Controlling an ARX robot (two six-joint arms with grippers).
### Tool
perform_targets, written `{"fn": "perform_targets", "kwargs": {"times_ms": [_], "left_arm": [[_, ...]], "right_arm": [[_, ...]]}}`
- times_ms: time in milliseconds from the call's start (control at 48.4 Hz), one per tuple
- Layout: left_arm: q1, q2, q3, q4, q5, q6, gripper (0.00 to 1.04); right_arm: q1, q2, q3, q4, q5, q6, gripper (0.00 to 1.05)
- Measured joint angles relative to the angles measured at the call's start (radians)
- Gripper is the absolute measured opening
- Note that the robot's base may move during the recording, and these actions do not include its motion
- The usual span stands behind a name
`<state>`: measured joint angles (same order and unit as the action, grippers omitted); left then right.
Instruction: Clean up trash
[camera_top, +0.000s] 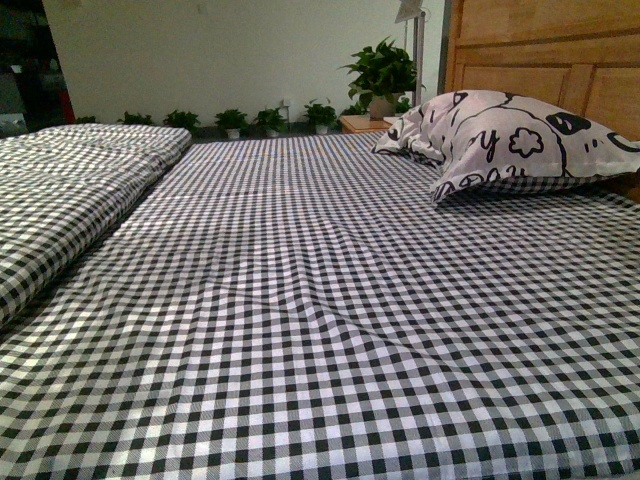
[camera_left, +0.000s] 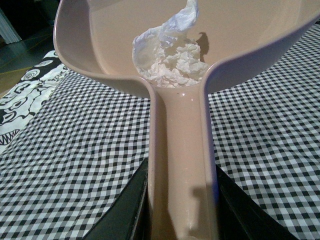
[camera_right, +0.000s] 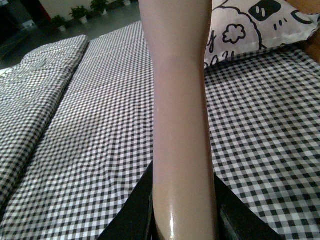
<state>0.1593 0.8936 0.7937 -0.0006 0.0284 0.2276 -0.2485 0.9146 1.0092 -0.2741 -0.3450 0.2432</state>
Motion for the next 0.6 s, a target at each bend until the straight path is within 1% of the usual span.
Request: {"fn": "perform_targets", "kwargs": {"times_ms": [269,599], "left_arm": [[0.012,-0.109,-0.056,-0.051,0.013,-0.021,0.28],[0.040,-0.155,-0.095,-0.079,0.032,-0.034,0.28]], "right_arm": [[0.011,-0.072,-0.020,-0.042,-0.011,0.000,0.20],[0.050,-0.101,-0.025,-0.050,0.002,0.000,0.20]]}}
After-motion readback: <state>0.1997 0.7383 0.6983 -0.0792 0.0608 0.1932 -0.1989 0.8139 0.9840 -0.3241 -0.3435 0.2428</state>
